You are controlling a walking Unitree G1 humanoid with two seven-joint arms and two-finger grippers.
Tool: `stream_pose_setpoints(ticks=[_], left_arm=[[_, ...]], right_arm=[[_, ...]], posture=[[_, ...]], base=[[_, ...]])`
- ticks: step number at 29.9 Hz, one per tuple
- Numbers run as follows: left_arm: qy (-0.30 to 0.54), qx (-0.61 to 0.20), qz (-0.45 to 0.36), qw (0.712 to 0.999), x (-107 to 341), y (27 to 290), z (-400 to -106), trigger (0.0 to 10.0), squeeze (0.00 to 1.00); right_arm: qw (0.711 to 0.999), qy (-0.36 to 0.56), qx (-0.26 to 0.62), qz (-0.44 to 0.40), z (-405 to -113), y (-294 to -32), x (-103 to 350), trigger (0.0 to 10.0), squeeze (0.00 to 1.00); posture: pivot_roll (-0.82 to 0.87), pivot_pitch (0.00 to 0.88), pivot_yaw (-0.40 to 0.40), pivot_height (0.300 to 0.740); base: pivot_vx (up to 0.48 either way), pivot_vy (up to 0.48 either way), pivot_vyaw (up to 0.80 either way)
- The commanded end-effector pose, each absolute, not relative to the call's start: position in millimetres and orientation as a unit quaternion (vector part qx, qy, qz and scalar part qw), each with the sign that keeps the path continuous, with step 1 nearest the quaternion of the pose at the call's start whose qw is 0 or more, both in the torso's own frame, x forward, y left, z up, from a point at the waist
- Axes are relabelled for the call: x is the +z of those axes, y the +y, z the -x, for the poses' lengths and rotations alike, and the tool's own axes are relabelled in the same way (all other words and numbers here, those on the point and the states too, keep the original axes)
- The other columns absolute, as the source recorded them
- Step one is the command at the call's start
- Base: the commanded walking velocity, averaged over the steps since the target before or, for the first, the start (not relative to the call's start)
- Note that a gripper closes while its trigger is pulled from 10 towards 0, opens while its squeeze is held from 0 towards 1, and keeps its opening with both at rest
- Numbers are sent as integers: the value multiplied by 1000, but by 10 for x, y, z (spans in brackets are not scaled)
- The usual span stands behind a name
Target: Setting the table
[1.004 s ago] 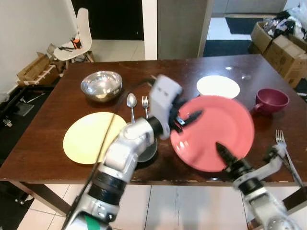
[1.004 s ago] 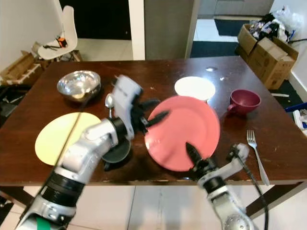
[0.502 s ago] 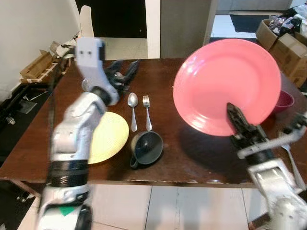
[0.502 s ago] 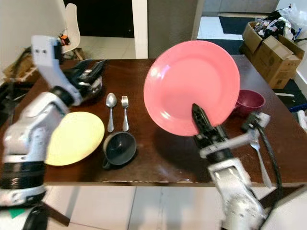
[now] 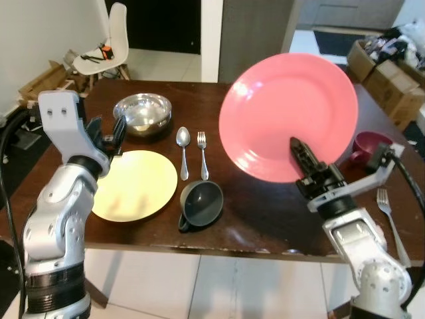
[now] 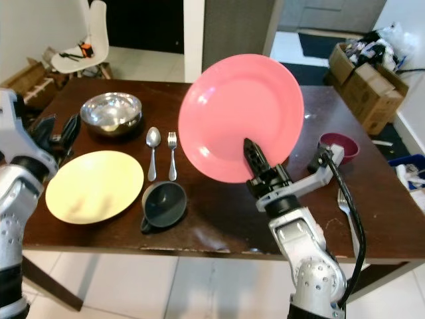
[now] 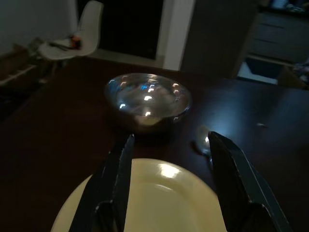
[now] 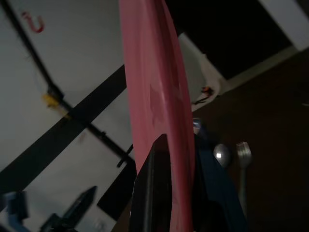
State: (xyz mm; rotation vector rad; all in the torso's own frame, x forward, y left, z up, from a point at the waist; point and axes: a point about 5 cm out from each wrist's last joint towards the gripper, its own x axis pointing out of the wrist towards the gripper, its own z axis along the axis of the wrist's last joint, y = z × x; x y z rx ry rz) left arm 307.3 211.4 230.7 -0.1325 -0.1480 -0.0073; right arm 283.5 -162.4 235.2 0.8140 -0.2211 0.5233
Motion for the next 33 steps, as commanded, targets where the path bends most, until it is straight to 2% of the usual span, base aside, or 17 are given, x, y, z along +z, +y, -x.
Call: stream_pose_setpoints(ticks=[1,5,9,10,13,25,33], left_arm=[[-75,-8,46,996,2341,2118,-3045,10000,0],[-74,-15,39,996,2343,2117,-3043,10000,0],[-70,-53,-3,996,2356,2086,-3046,10000,0],[-68,-99,-54,991,2349,2008,-3060,10000,0],[-67,-139,-90,984,2359,1948,-3077,10000,0],[-59,-179,-102,977,2353,1884,-3070,10000,0],[-64,-155,-78,983,2310,1903,-3055,10000,0]], right_arm=[[880,-95,267,-381,-2803,-1593,2381,10000,0],[881,-93,269,-379,-2792,-1597,2379,10000,0],[885,-82,261,-378,-2764,-1577,2303,10000,0],[884,-79,254,-384,-2755,-1525,2244,10000,0],[885,-73,252,-385,-2753,-1489,2208,10000,0],[898,-72,238,-362,-2741,-1506,2184,10000,0],[901,-70,242,-352,-2773,-1495,2181,10000,0]], posture=[[-28,19,11,740],[-30,16,15,740],[-39,8,27,740],[-32,0,40,740],[-30,0,50,740],[-45,0,70,740],[-35,0,57,740]], base=[[0,0,0],[0,0,0],[0,0,0],[0,0,0],[0,0,0],[0,0,0],[0,0,0]])
